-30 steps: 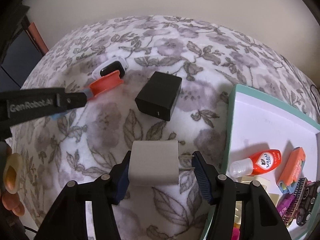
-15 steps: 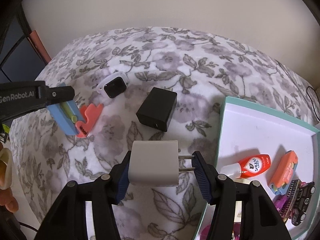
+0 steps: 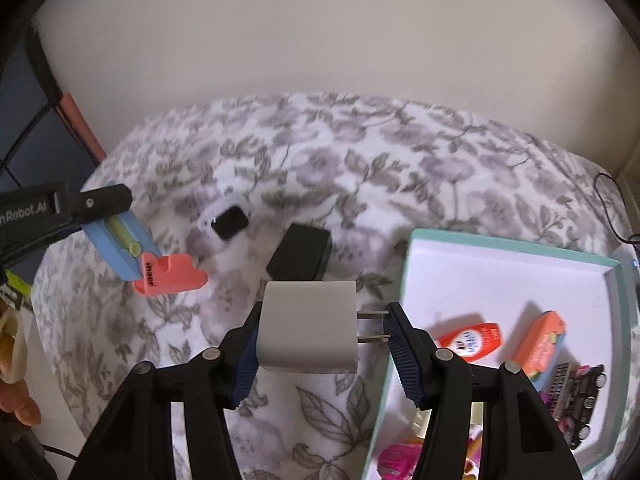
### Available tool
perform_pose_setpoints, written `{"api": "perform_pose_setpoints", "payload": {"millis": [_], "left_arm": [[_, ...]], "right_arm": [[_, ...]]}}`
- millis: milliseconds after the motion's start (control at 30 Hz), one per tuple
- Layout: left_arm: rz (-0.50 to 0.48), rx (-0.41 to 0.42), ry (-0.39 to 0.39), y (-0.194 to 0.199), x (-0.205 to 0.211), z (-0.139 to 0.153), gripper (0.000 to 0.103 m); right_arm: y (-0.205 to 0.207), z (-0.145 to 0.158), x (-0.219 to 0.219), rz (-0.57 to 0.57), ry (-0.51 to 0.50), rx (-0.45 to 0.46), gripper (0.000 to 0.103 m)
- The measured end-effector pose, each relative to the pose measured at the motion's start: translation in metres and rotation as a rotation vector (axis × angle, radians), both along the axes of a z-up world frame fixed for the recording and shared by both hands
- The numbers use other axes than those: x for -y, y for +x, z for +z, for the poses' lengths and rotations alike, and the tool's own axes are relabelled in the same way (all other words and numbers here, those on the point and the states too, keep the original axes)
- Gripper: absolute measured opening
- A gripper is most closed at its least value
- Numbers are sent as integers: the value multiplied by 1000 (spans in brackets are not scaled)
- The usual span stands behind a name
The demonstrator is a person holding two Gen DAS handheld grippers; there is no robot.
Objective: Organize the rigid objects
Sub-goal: 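Carry the blue holder with the left tool into the tray while the right tool carries the cube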
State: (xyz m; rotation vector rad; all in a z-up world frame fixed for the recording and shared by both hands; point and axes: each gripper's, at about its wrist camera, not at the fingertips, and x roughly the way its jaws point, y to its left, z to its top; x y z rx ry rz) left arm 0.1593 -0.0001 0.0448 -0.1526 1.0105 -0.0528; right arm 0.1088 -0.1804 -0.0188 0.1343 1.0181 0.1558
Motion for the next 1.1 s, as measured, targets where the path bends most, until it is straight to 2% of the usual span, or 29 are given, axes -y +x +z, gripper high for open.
{"api": "perform_pose_setpoints", "payload": {"millis": [400, 667, 933, 1100], "left_arm": [[-64, 152, -53, -26, 29, 64, 19], [-162, 220, -87, -48, 71, 88, 19], [-315, 192, -110, -66, 140, 79, 19], [-443, 110, -94, -73, 196, 42, 19]], "right_arm": [[-26, 51, 41, -75, 19, 94, 61], [-48, 72, 79, -151, -10, 136, 61], [-58, 65, 131, -258, -46, 107, 61], [-54, 36, 159, -313, -26, 16, 61]]}}
